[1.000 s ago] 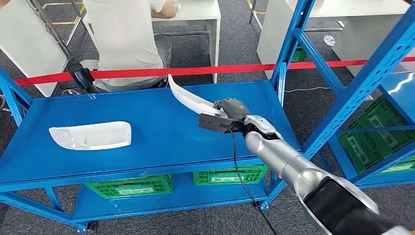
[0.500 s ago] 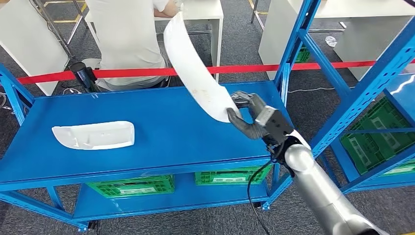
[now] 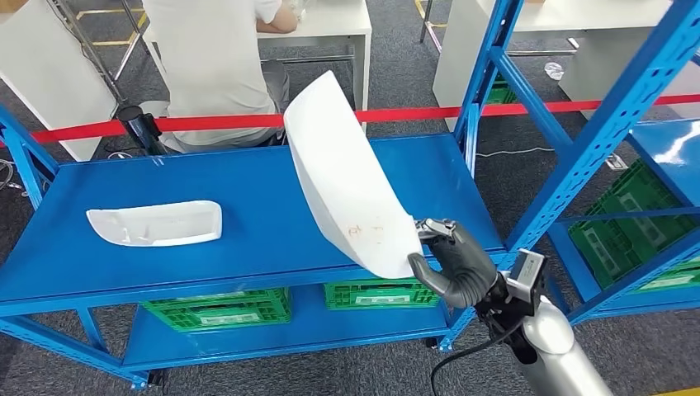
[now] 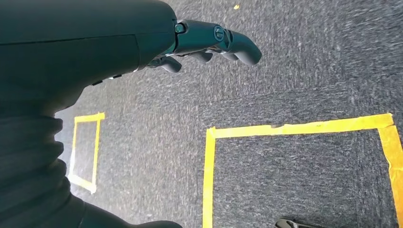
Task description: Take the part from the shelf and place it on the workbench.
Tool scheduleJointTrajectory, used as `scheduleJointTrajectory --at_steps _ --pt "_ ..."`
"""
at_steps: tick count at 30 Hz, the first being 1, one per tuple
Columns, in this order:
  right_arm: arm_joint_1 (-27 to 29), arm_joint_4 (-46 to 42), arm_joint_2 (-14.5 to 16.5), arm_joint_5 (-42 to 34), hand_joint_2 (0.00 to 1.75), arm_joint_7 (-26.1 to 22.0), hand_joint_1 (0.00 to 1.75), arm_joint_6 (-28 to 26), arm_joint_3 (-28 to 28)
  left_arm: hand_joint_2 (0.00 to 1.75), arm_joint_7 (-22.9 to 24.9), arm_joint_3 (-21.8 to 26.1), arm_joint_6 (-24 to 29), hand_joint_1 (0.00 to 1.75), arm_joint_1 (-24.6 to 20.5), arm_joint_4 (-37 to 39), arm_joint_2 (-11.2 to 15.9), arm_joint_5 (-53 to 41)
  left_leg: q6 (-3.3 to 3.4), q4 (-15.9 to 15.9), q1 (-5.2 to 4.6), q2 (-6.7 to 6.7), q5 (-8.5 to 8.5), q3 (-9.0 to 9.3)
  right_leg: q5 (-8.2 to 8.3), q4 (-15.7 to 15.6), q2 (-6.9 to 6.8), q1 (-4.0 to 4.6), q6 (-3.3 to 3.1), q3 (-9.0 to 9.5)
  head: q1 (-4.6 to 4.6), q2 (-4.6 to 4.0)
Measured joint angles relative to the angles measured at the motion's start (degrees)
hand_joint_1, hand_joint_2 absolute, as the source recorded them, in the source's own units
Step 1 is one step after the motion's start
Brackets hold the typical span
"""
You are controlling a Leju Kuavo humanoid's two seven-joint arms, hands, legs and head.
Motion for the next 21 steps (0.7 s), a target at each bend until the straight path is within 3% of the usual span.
scheduleJointTrajectory --at_steps 2,4,6,7,8,9,10,12,13,14,16,17,18,19,21 --pt "0.5 -0.8 0.7 0.8 1.75 -0.7 1.75 0.1 0.0 1.75 -0.2 -0.1 -0.1 0.0 0.0 0.0 0.3 -1.0 -0.86 0.4 0.01 0.01 -0.47 -0.59 0.8 -0.5 0.0 -0.33 -0.83 -0.6 -0.04 0.0" --pt "0.8 -1.2 1.8 1.5 1.75 -1.1 1.75 0.3 0.0 1.75 -0.2 -0.5 -0.3 0.0 -0.1 0.0 0.6 -2.3 -1.68 4.2 0.24 0.02 -4.35 -2.1 1.94 -0.8 -0.05 -0.65 -1.47 -1.59 -0.14 0.0" --pt "0.8 -1.4 3.0 2.2 1.75 -1.1 1.75 0.8 0.0 1.75 -0.3 -1.1 -0.4 0.0 -0.4 -0.1 0.9 -3.2 -2.41 11.1 0.58 0.03 -9.3 -3.89 2.95 -0.7 -0.05 -0.66 -1.61 -2.92 -0.22 0.0" --pt "0.8 -1.4 3.6 2.4 1.75 -1.2 1.75 1.2 -0.1 1.75 -0.5 -1.2 -0.3 0.0 -0.6 -0.2 1.1 -3.3 -2.67 13.7 0.74 0.05 -10.47 -4.17 3.45 -0.6 -0.06 -0.66 -1.54 -3.62 -0.22 0.0" --pt "0.8 -1.4 4.1 2.7 1.75 -1.3 1.75 1.7 -0.1 1.75 -0.8 -1.3 -0.1 0.0 -0.8 -0.2 1.3 -3.3 -2.84 14.7 0.88 0.05 -10.43 -3.63 3.94 -0.5 -0.09 -0.68 -1.44 -4.36 -0.22 0.0" --pt "0.8 -1.4 4.7 2.8 1.75 -1.4 1.75 2.2 -0.1 1.75 -1.3 -1.3 0.2 0.0 -1.1 -0.4 1.7 -2.9 -2.96 13.7 1.02 0.05 -9.43 -2.11 4.4 -0.3 -0.11 -0.72 -1.3 -5.1 -0.22 0.0" --pt "0.8 -1.4 5.3 2.9 1.75 -1.6 1.75 2.6 -0.2 1.75 -1.8 -1.3 0.5 0.0 -1.5 -0.5 2.1 -2.4 -3.04 10.8 1.17 0.05 -8.01 0.36 4.83 -0.1 -0.13 -0.77 -1.12 -5.77 -0.22 0.0" --pt "0.7 -1.5 6.4 3.3 1.75 -2.3 1.75 3.0 -0.5 1.75 -3.0 -1.3 0.9 0.0 -2.4 -0.8 2.8 -1.3 -2.93 3.0 1.23 -0.15 -6.97 5.86 5.65 0.2 -0.15 -0.78 -0.51 -6.69 -0.22 0.0" --pt "0.6 -1.6 7.0 3.7 1.75 -2.5 1.75 2.8 -0.7 1.75 -3.4 -1.3 0.7 0.0 -2.7 -0.9 3.1 -1.1 -2.62 0.3 1.15 -0.32 -7.04 7.45 6.03 0.3 -0.16 -0.75 -0.14 -6.84 -0.2 0.0" --pt "0.4 -1.7 7.7 4.3 1.75 -2.7 1.75 2.5 -0.8 1.75 -3.5 -1.3 0.3 0.0 -3.0 -1.0 3.4 -1.3 -2.17 -1.0 1.02 -0.49 -7.33 8.08 6.46 0.2 -0.14 -0.7 0.23 -6.89 -0.21 0.0" --pt "0.3 -1.7 9.0 5.6 1.75 -2.7 1.75 1.6 -0.9 1.75 -2.7 -1.4 -0.8 0.0 -3.3 -1.1 4.2 -2.4 -0.99 -1.2 0.87 -0.47 -6.65 7.47 7.31 -0.1 -0.03 -0.78 0.96 -6.95 -0.24 0.0" --pt "0.2 -1.7 9.6 6.1 1.75 -2.4 1.75 1.2 -0.9 1.75 -2.1 -1.6 -1.1 0.0 -3.3 -1.2 4.5 -3.0 -0.44 -1.2 0.87 -0.28 -6.13 7.08 7.06 0.0 0.02 -0.84 1.27 -7.26 -0.26 0.0" --pt "0.0 -1.5 10.2 6.6 1.75 -2.1 1.75 0.8 -0.9 1.75 -1.6 -1.7 -1.3 0.0 -3.2 -1.2 4.9 -3.3 0.1 -1.3 0.88 -0.07 -5.53 6.52 5.77 0.9 0.03 -0.92 1.52 -7.78 -0.23 0.0" --pt "-0.3 -1.3 10.7 6.9 1.75 -1.8 1.75 0.6 -0.9 1.75 -1.2 -1.8 -1.4 0.0 -3.1 -1.3 5.2 -3.2 0.54 -1.4 0.91 0.13 -4.85 5.9 3.48 2.8 0.02 -0.96 1.66 -8.58 -0.16 0.0" --pt "-1.3 -0.6 11.6 7.2 1.75 -1.4 1.75 0.3 -0.9 1.75 -1.2 -1.8 -1.3 0.0 -2.7 -1.4 5.9 -2.3 1.01 -1.4 0.72 0.36 -3.53 4.3 -2.63 9.5 -0.04 -0.89 1.68 -10.33 -0.04 0.0"
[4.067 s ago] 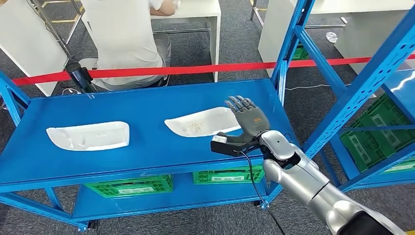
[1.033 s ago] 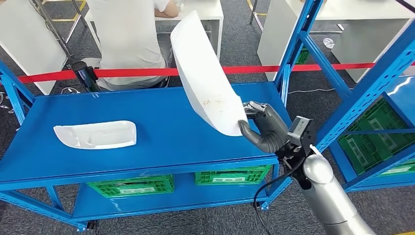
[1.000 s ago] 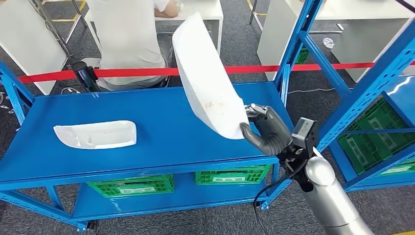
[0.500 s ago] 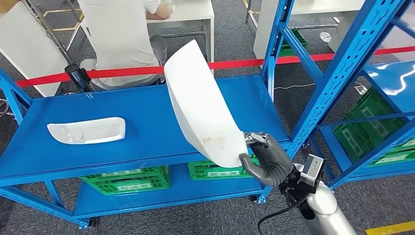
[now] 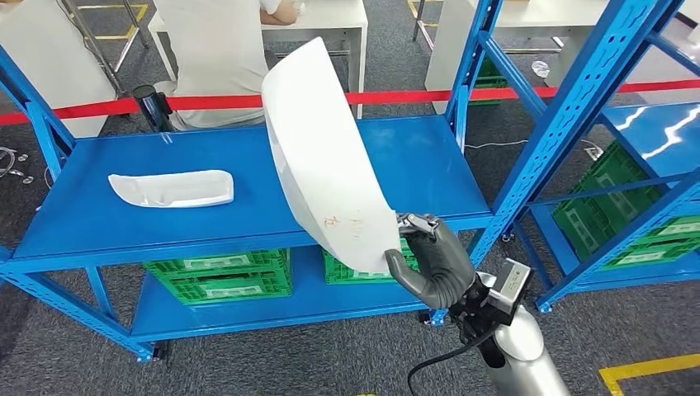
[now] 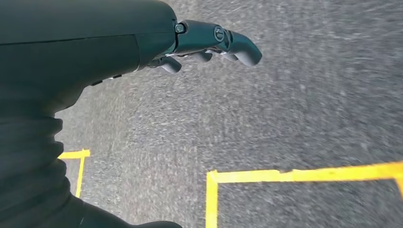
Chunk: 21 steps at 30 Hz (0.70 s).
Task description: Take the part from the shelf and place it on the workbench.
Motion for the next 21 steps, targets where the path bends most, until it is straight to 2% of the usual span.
scheduleJointTrajectory --at_steps 1,2,3,4,5,6,7,8,9,11,12,13,14,15,16,17,18,19,20,21 --pt "-0.6 0.6 0.5 0.1 1.75 0.1 1.75 0.0 0.1 1.75 -0.2 0.1 0.0 0.0 0.3 0.0 0.3 0.6 0.11 0.1 -0.17 0.07 0.67 -0.86 -1.92 3.4 0.0 0.09 -0.09 -0.47 0.03 0.0" --pt "-1.3 1.3 0.9 0.2 1.75 0.1 1.75 0.1 0.3 1.75 -0.4 0.2 0.1 0.0 0.8 0.0 0.5 1.0 0.2 0.2 -0.37 0.15 1.31 -1.81 -2.49 5.6 0.01 0.25 -0.28 -0.32 0.03 0.0" --pt "-2.0 2.1 1.4 0.2 1.75 0.1 1.75 0.2 0.5 1.75 -0.5 0.3 0.1 0.0 1.2 0.0 0.6 1.3 0.25 0.4 -0.59 0.21 1.87 -2.69 -1.68 6.2 0.01 0.47 -0.61 0.7 0.03 0.0" --pt "-2.8 2.9 1.7 0.4 1.75 0.0 1.75 0.3 0.8 1.75 -0.6 0.5 0.1 0.0 1.6 0.0 0.7 1.4 0.29 0.5 -0.81 0.26 2.37 -3.49 -0.08 4.7 0.01 0.8 -1.1 2.68 0.03 0.0" --pt "-3.5 3.6 2.0 0.5 1.75 -0.2 1.75 0.5 1.0 1.75 -0.5 0.6 0.1 0.0 1.8 0.0 0.8 1.2 0.31 0.7 -0.98 0.27 2.83 -4.15 1.43 1.6 0.04 1.24 -1.79 5.52 0.03 0.0" --pt "-4.1 4.2 2.2 0.6 1.75 -0.4 1.75 0.6 1.2 1.75 -0.5 0.6 0.0 0.0 2.0 0.0 0.7 1.0 0.28 0.9 -1.12 0.25 3.28 -4.7 1.9 -2.6 0.02 1.66 -2.7 8.6 0.01 0.0" --pt "-4.7 4.6 2.4 0.6 1.75 -0.8 1.75 0.6 1.4 1.75 -0.4 0.7 0.0 0.0 2.0 0.0 0.6 0.8 0.18 1.0 -1.15 0.16 3.76 -5.08 1.81 -6.5 0.01 2.01 -3.36 11.21 0.0 0.0" --pt "-5.2 5.1 2.5 0.5 1.75 -1.2 1.75 0.7 1.5 1.75 -0.5 0.7 0.0 0.0 2.1 0.0 0.6 0.7 -0.04 1.0 -1.06 0.08 4.26 -5.31 1.38 -9.4 0.0 2.31 -3.86 12.89 -0.01 0.0" --pt "-5.7 5.7 2.5 0.2 1.75 -1.6 1.75 0.7 1.5 1.75 -0.7 0.7 0.0 0.0 2.2 0.1 0.6 0.6 -0.38 0.9 -0.91 0.02 4.8 -5.45 0.97 -10.9 -0.03 2.5 -4.15 13.53 -0.02 0.0" --pt "-6.5 7.1 2.5 -0.2 1.75 -2.3 1.75 0.9 1.5 1.75 -1.4 0.7 0.0 0.0 2.6 0.1 0.7 0.6 -1.07 0.5 -0.64 -0.08 5.7 -5.65 2.04 -12.0 -0.11 2.51 -4.25 13.2 0.03 0.0" --pt "-6.8 7.7 2.5 -0.4 1.75 -2.5 1.75 0.9 1.5 1.75 -1.6 0.7 0.0 0.0 2.8 0.2 0.7 0.7 -1.43 0.8 -0.61 -0.16 5.14 -6.0 2.82 -12.4 -0.17 2.31 -4.38 12.8 0.06 0.0" --pt "-7.2 8.3 2.6 -0.5 1.75 -2.7 1.75 0.9 1.6 1.75 -1.9 0.7 0.0 0.0 2.9 0.2 0.7 0.7 -1.8 1.9 -0.57 -0.24 3.56 -6.51 3.68 -12.8 -0.23 2.04 -4.5 12.25 0.07 0.0" --pt "-7.5 8.8 2.6 -0.6 1.75 -2.8 1.75 0.7 1.8 1.75 -2.0 0.7 0.0 0.0 3.0 0.3 0.8 0.7 -2.21 4.1 -0.43 -0.31 0.99 -7.23 4.51 -13.1 -0.3 1.76 -4.53 11.56 0.08 0.0" --pt "-7.7 9.1 2.6 -0.6 1.75 -2.7 1.75 0.3 1.9 1.75 -2.1 0.7 0.0 0.0 3.1 0.3 0.8 0.7 -2.68 7.3 -0.25 -0.33 -2.01 -8.01 5.19 -13.1 -0.29 1.61 -4.55 10.76 0.05 0.0" --pt "-7.7 9.3 2.6 -0.4 1.75 -2.6 1.75 -0.2 2.1 1.75 -2.1 0.8 0.0 0.0 3.1 0.3 0.8 0.8 -3.14 10.9 0.02 -0.32 -4.32 -8.63 5.85 -13.0 -0.36 1.42 -4.43 9.89 0.04 0.0" --pt "-7.5 9.4 2.6 -0.2 1.75 -2.3 1.75 -0.9 2.2 1.75 -2.1 0.8 -0.1 0.0 3.2 0.4 0.9 0.8 -3.58 13.9 0.33 -0.3 -5.32 -8.87 6.48 -12.9 -0.45 1.22 -4.19 9.04 0.03 0.0" --pt "-7.3 9.5 2.5 0.0 1.75 -2.0 1.75 -1.4 2.3 1.75 -2.1 0.8 -0.2 0.0 3.3 0.4 0.9 0.8 -4.01 15.7 0.66 -0.29 -4.9 -8.5 7.08 -12.7 -0.54 0.98 -3.89 8.14 0.03 0.0" --pt "-7.1 9.4 2.5 0.1 1.75 -1.8 1.75 -1.8 2.4 1.75 -2.0 0.8 -0.3 0.0 3.4 0.5 0.9 0.8 -4.44 15.8 1.01 -0.28 -3.42 -7.32 7.62 -12.3 -0.62 0.69 -3.54 7.22 0.03 0.0" --pt "-6.9 9.1 2.3 0.2 1.75 -1.6 1.75 -2.0 2.4 1.75 -1.8 0.8 -0.4 0.0 3.5 0.6 0.8 0.9 -4.9 13.9 1.4 -0.27 -1.73 -5.2 8.07 -11.8 -0.67 0.38 -3.13 6.27 0.03 0.0" --pt "-6.8 8.6 2.1 0.2 1.75 -1.4 1.75 -2.1 2.5 1.75 -1.6 0.8 -0.5 0.0 3.6 0.6 0.7 1.1 -5.43 10.5 1.77 -0.3 -1.14 -2.42 8.42 -11.2 -0.73 0.15 -2.69 5.28 0.03 0.0"
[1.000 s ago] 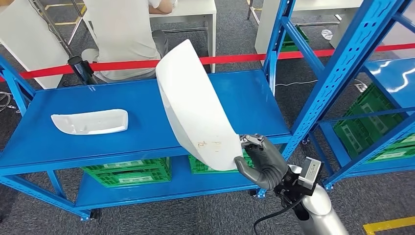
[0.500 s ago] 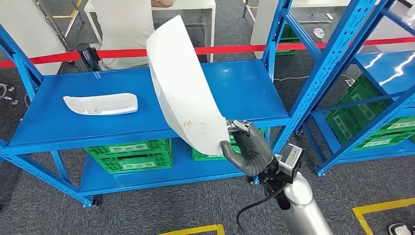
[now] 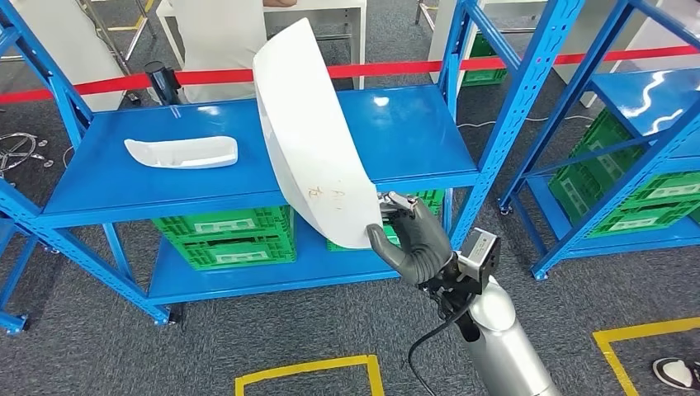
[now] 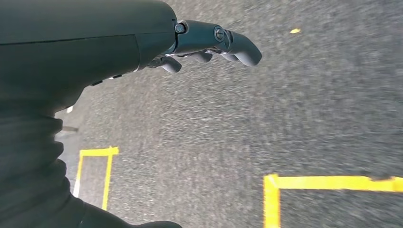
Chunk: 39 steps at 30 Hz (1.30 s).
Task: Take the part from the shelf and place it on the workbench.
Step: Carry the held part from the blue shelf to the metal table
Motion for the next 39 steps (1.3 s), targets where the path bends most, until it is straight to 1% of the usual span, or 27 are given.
scheduleJointTrajectory --at_steps 1,3,5,6,7,8,10,11,12,13,15,17,19,21,22,25,26,27,28,30,32,33,34,36,37,38,39 --pt "-0.1 -0.5 -0.3 0.1 1.75 0.3 1.75 -0.1 0.0 1.75 0.2 0.1 0.0 0.0 0.0 0.0 -0.1 0.3 -0.2 -3.9 0.07 -0.13 -0.38 2.92 0.3 0.7 -0.04 -0.17 0.48 -0.91 0.02 0.0" --pt "-0.9 -1.1 -0.8 0.0 1.75 1.3 1.75 -0.2 0.2 1.75 0.4 0.5 0.0 0.0 0.0 0.2 -0.7 1.0 0.51 -9.3 -0.11 -0.26 -2.28 5.87 1.11 1.5 -0.04 -0.22 1.33 -2.09 0.06 0.0" --pt "-1.9 -1.2 -1.2 -0.5 1.75 2.9 1.75 -0.5 0.4 1.75 0.8 0.8 -0.1 0.0 0.2 0.3 -1.4 1.3 2.23 -10.0 -0.44 -0.09 -2.16 5.23 2.1 1.4 0.05 -0.42 2.07 -2.58 0.09 0.0" --pt "-2.3 -1.2 -1.4 -0.7 1.75 4.0 1.75 -0.9 0.5 1.75 1.1 0.9 -0.2 0.0 0.2 0.4 -1.8 1.2 2.96 -9.9 -0.54 0.05 -1.63 4.83 1.75 1.6 0.1 -0.59 2.36 -2.9 0.08 0.0" --pt "-2.5 -1.5 -1.7 -0.8 1.75 5.3 1.75 -1.6 0.6 1.75 1.3 0.9 -0.3 0.0 0.2 0.5 -2.3 1.0 3.66 -9.9 -0.6 0.18 -1.0 4.29 0.22 2.7 0.12 -0.7 2.62 -3.45 0.07 0.0" --pt "-2.4 -2.0 -2.1 -0.8 1.75 6.3 1.75 -2.3 0.6 1.75 1.5 0.9 -0.4 0.0 0.1 0.5 -2.7 0.7 4.24 -9.9 -0.65 0.27 -0.29 3.62 -2.33 5.0 0.17 -0.71 2.76 -4.27 0.08 0.0" --pt "-1.2 -4.0 -3.0 -0.4 1.75 7.7 1.75 -3.5 0.3 1.75 1.6 0.9 -0.5 0.0 0.0 0.5 -3.7 0.0 4.82 -9.9 -0.92 0.21 1.04 2.06 -8.09 12.1 0.3 -0.49 2.71 -6.08 0.1 0.0" --pt "0.0 -5.3 -3.5 -0.1 1.75 8.1 1.75 -3.8 0.0 1.75 1.7 0.9 -0.6 0.0 -0.1 0.5 -4.1 -0.4 4.95 -9.8 -1.1 0.16 1.69 1.2 -9.54 15.4 0.41 -0.3 2.56 -6.5 0.11 0.0" --pt "1.3 -6.6 -4.0 0.4 1.75 8.4 1.75 -4.0 -0.3 1.75 1.8 0.9 -0.6 0.0 -0.1 0.5 -4.5 -0.8 5.03 -9.7 -1.29 0.14 2.28 0.36 -9.65 17.1 0.5 -0.07 2.29 -6.14 0.11 0.0" --pt "2.7 -7.9 -4.4 0.9 1.75 8.7 1.75 -4.1 -0.6 1.75 1.9 0.9 -0.7 0.0 -0.1 0.5 -5.0 -1.1 5.09 -9.6 -1.48 0.14 2.83 -0.42 -8.73 17.0 0.56 0.19 1.92 -4.88 0.11 0.0" --pt "4.8 -10.1 -5.4 1.7 1.75 8.9 1.75 -4.2 -1.0 1.75 2.1 0.9 -0.9 0.0 -0.3 0.5 -5.9 -1.5 5.06 -9.5 -1.77 0.2 3.81 -1.65 -6.21 11.1 0.59 0.89 0.84 0.53 0.11 0.0" --pt "6.0 -11.8 -6.3 2.1 1.75 8.8 1.75 -4.0 -1.3 1.75 2.0 0.9 -1.1 0.0 -0.8 0.5 -6.8 -1.6 4.77 -9.4 -2.03 0.33 4.73 -2.31 -6.18 3.1 0.48 1.58 -0.09 6.15 0.08 0.0" --pt "6.5 -12.7 -7.1 2.3 1.75 8.6 1.75 -3.2 -1.6 1.75 1.7 0.8 -1.1 0.0 -1.3 0.5 -7.4 -1.7 4.22 -9.6 -2.0 0.52 5.73 -2.55 -6.67 -0.3 0.46 1.99 -0.35 7.89 0.17 0.0" --pt "6.6 -12.9 -7.6 2.4 1.75 8.5 1.75 -2.2 -1.6 1.75 1.5 0.8 -1.0 0.0 -1.8 0.5 -7.8 -1.5 3.58 -9.6 -1.93 0.57 6.17 -2.91 -5.45 -0.8 0.43 1.83 -0.54 7.02 0.27 0.0" --pt "6.4 -12.9 -7.8 2.5 1.75 8.5 1.75 -1.9 -1.6 1.75 1.4 0.8 -0.9 0.0 -2.0 0.5 -8.0 -1.1 3.29 -8.8 -1.93 0.48 5.04 -3.38 -4.68 -1.0 0.38 1.63 -0.82 6.4 0.24 0.0" --pt "5.5 -12.6 -7.8 3.1 1.75 8.6 1.75 -1.1 -1.6 1.75 0.9 0.9 -0.4 0.0 -2.4 0.5 -8.3 0.6 2.45 -1.1 -1.61 0.26 -3.02 -5.29 -2.35 -1.2 0.28 1.31 -1.43 3.96 0.07 0.0" --pt "5.3 -12.5 -7.8 3.2 1.75 8.6 1.75 -1.0 -1.5 1.75 0.7 0.9 -0.4 0.0 -2.4 0.5 -8.4 0.8 2.18 2.3 -1.5 0.26 -4.79 -5.64 -1.59 -1.1 0.23 1.31 -1.38 3.01 0.04 0.0" --pt "5.1 -12.2 -7.8 3.3 1.75 8.6 1.75 -0.8 -1.5 1.75 0.7 1.0 -0.4 0.0 -2.4 0.5 -8.4 0.7 1.96 4.7 -1.41 0.27 -5.1 -5.53 -0.83 -1.0 0.16 1.29 -1.28 1.97 0.05 0.0" --pt "4.8 -12.0 -7.8 3.3 1.75 8.6 1.75 -0.6 -1.4 1.75 0.8 1.0 -0.5 0.0 -2.3 0.5 -8.5 0.1 1.82 5.6 -1.34 0.27 -4.19 -4.79 -0.1 -0.7 0.09 1.25 -1.14 0.88 0.05 0.0" --pt "4.5 -11.6 -7.8 3.3 1.75 8.6 1.75 -0.3 -1.3 1.75 1.4 0.9 -0.7 0.0 -2.2 0.5 -8.6 -1.2 1.7 1.7 -1.18 0.27 -1.26 -0.54 1.18 0.1 -0.03 1.15 -0.69 -1.29 0.05 0.0" --pt "4.3 -11.4 -7.8 3.4 1.75 8.5 1.75 -0.4 -1.2 1.75 2.3 0.9 -0.8 0.0 -2.1 0.5 -8.8 -1.8 2.0 -5.9 -1.3 0.15 -1.9 5.14 2.18 0.9 -0.11 1.17 -0.06 -2.89 0.1 0.0" --pt "4.3 -11.3 -7.8 3.4 1.75 8.5 1.75 -0.4 -1.1 1.75 2.7 0.8 -0.9 0.0 -2.0 0.5 -8.9 -2.0 2.41 -8.6 -1.44 0.06 -2.9 6.71 2.65 1.1 -0.16 1.21 0.29 -3.24 0.14 0.0" --pt "4.3 -11.2 -7.8 3.4 1.75 8.4 1.75 -0.4 -1.1 1.75 3.3 0.8 -1.0 0.0 -1.9 0.5 -9.0 -2.2 2.98 -10.0 -1.67 0.0 -3.53 7.24 3.18 1.1 -0.22 1.15 0.66 -3.44 0.15 0.0" --pt "4.3 -11.0 -7.8 3.2 1.75 8.3 1.75 -0.5 -1.0 1.75 4.5 0.7 -1.3 0.0 -1.6 0.6 -9.2 -2.7 4.28 -10.4 -1.77 0.15 -2.66 6.24 3.95 0.8 -0.19 0.92 1.46 -3.68 0.09 0.0" --pt "4.5 -10.8 -7.8 3.1 1.75 8.1 1.75 -0.5 -1.0 1.75 5.0 0.7 -1.4 0.0 -1.5 0.6 -9.2 -2.9 4.85 -10.5 -1.74 0.31 -1.94 5.62 2.98 1.3 -0.07 0.77 1.86 -4.07 0.08 0.0" --pt "4.6 -10.7 -7.8 2.9 1.75 8.0 1.75 -0.5 -1.0 1.75 5.3 0.7 -1.5 0.0 -1.4 0.5 -9.2 -3.1 5.29 -10.6 -1.65 0.49 -1.13 4.84 0.82 2.8 0.05 0.66 2.25 -4.65 0.09 0.0" --pt "4.8 -10.6 -7.8 2.6 1.75 7.8 1.75 -0.5 -1.0 1.75 5.5 0.6 -1.4 0.0 -1.4 0.5 -9.1 -3.1 5.56 -10.6 -1.62 0.63 -0.33 3.91 -2.41 5.4 0.17 0.54 2.56 -5.38 0.12 0.0"
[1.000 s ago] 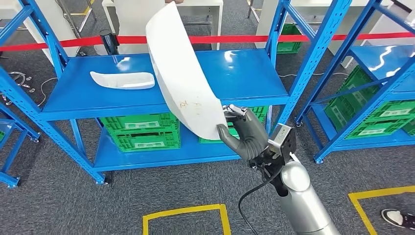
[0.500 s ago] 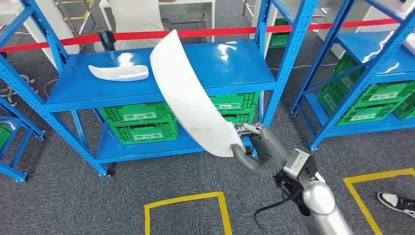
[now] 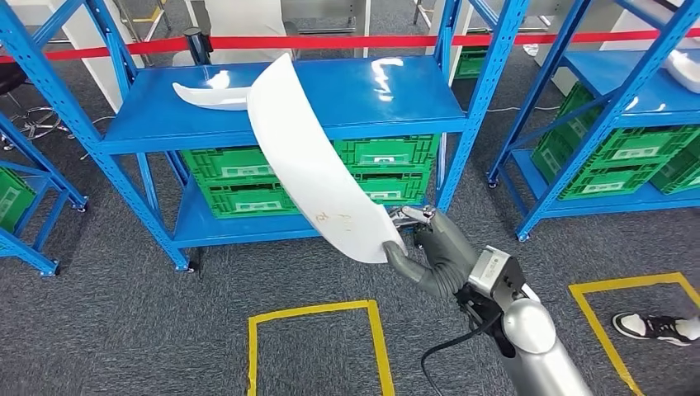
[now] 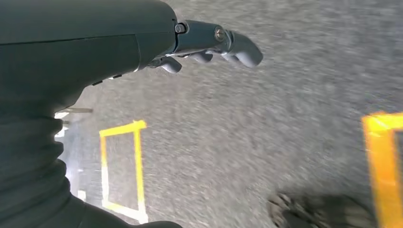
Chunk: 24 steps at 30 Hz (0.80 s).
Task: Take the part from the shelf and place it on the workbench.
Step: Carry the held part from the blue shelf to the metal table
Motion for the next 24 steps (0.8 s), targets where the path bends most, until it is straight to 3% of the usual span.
scheduleJointTrajectory --at_steps 2,3,4,5,6,7,9,10,12,13,14,15,17,18,19,20,22,24 --pt "0.5 0.2 0.0 -0.4 1.75 -0.6 1.75 0.3 0.0 1.75 0.1 0.0 0.3 0.0 0.1 -0.1 0.2 0.2 0.18 0.1 -0.06 0.05 1.63 -1.97 -5.86 7.3 0.09 -0.13 0.39 -1.27 0.03 0.0" --pt "0.7 0.3 0.0 -0.5 1.75 -1.0 1.75 0.5 0.0 1.75 0.1 0.0 0.6 0.0 0.2 -0.1 0.3 0.6 0.13 0.2 -0.09 0.05 2.47 -3.03 -6.84 10.4 0.12 -0.15 0.45 -1.36 0.04 0.0" --pt "0.8 0.5 0.0 -0.6 1.75 -1.3 1.75 0.7 0.0 1.75 0.1 0.0 0.9 0.0 0.3 -0.1 0.5 1.1 0.04 0.4 -0.1 0.06 3.26 -4.1 -6.32 12.0 0.15 -0.15 0.42 -0.68 0.05 0.0" --pt "0.8 0.8 0.1 -0.6 1.75 -1.6 1.75 0.9 0.0 1.75 -0.1 0.1 1.2 0.0 0.4 -0.1 0.7 1.6 -0.1 0.7 -0.09 0.08 3.97 -5.22 -4.83 11.7 0.17 -0.15 0.35 0.96 0.05 0.0" --pt "0.5 1.0 0.1 -0.7 1.75 -1.8 1.75 1.1 0.0 1.75 -0.3 0.1 1.3 0.0 0.4 -0.2 0.8 2.2 -0.27 0.9 -0.07 0.09 4.59 -6.2 -3.26 9.3 0.18 -0.15 0.21 3.65 0.07 0.0" --pt "0.2 1.2 0.2 -0.9 1.75 -2.1 1.75 1.2 0.0 1.75 -0.5 0.2 1.4 0.0 0.3 -0.2 1.0 2.5 -0.48 1.1 -0.08 0.1 5.17 -7.01 -3.01 5.1 0.21 -0.12 -0.05 7.15 0.07 0.0" --pt "-0.7 1.4 0.4 -1.2 1.75 -2.6 1.75 1.4 0.0 1.75 -1.2 0.2 1.4 0.0 0.2 -0.3 1.3 2.9 -1.05 1.3 -0.14 0.09 6.28 -7.76 -4.43 -3.0 0.32 0.14 -0.65 12.76 0.06 0.0" --pt "-1.0 1.5 0.4 -1.3 1.75 -2.9 1.75 1.4 0.0 1.75 -1.5 0.3 1.5 0.0 0.2 -0.4 1.5 3.0 -1.41 1.2 -0.11 0.08 6.88 -7.82 -5.3 -5.2 0.4 0.33 -0.99 13.91 0.1 0.0" --pt "-1.6 1.9 0.5 -1.8 1.75 -3.2 1.75 1.5 0.0 1.75 -2.5 0.4 1.5 0.0 0.2 -0.5 1.8 3.2 -2.19 0.6 0.02 0.02 8.02 -7.92 -4.51 -6.0 0.39 0.46 -1.73 13.43 0.23 0.0" --pt "-1.9 2.1 0.6 -2.1 1.75 -3.2 1.75 1.5 0.0 1.75 -3.1 0.5 1.5 0.0 0.2 -0.5 1.9 3.3 -2.53 0.8 0.08 -0.07 7.61 -8.31 -3.78 -6.2 0.33 0.37 -2.18 12.89 0.23 0.0" --pt "-2.2 2.3 0.8 -2.5 1.75 -3.2 1.75 1.5 0.0 1.75 -3.8 0.6 1.5 0.0 0.3 -0.5 2.0 3.3 -2.82 1.8 0.1 -0.17 6.01 -8.89 -2.91 -6.5 0.25 0.24 -2.65 12.23 0.19 0.0" --pt "-2.4 2.5 0.9 -2.8 1.75 -3.2 1.75 1.5 0.0 1.75 -4.5 0.6 1.5 0.0 0.2 -0.5 2.0 3.2 -3.08 4.0 0.16 -0.26 3.35 -9.64 -2.04 -6.6 0.15 0.1 -2.99 11.43 0.14 0.0" --pt "-2.5 2.7 1.0 -3.1 1.75 -3.4 1.75 1.4 0.0 1.75 -5.6 0.6 1.5 0.0 0.0 -0.5 2.0 3.0 -3.53 11.0 0.23 -0.33 -2.45 -11.06 -0.56 -6.5 0.02 0.19 -3.29 9.63 0.08 0.0" --pt "-2.3 2.7 1.1 -3.1 1.75 -3.7 1.75 1.3 0.0 1.75 -5.8 0.6 1.5 0.0 -0.3 -0.5 2.0 2.9 -3.71 14.3 0.26 -0.33 -3.76 -11.35 0.11 -6.4 -0.07 0.25 -3.28 8.73 0.07 0.0" --pt "-2.1 2.8 1.2 -2.8 1.75 -3.9 1.75 1.1 0.0 1.75 -5.8 0.6 1.5 0.0 -0.5 -0.5 2.0 2.7 -3.79 16.2 0.26 -0.33 -3.62 -10.95 0.77 -6.1 -0.15 0.28 -3.21 7.74 0.08 0.0" --pt "-1.9 2.8 1.4 -2.4 1.75 -4.3 1.75 0.8 0.0 1.75 -5.6 0.6 1.5 0.0 -0.7 -0.6 2.1 2.4 -3.81 16.2 0.27 -0.33 -2.43 -9.65 1.39 -5.8 -0.2 0.28 -3.09 6.71 0.08 0.0" --pt "-1.3 2.6 2.0 -1.6 1.75 -4.9 1.75 0.3 -0.1 1.75 -5.2 0.6 1.5 0.0 -1.1 -0.7 2.3 1.9 -3.62 10.6 0.28 -0.36 -0.35 -4.37 2.46 -5.0 -0.21 0.26 -2.74 4.78 0.08 0.0" --pt "-0.6 1.8 2.6 -1.0 1.75 -5.2 1.75 0.1 -0.3 1.75 -5.2 0.6 1.6 0.0 -1.6 -0.9 2.6 2.1 -3.05 2.9 0.09 -0.52 -1.38 0.78 3.39 -4.5 -0.24 0.34 -2.21 3.58 0.16 0.0"
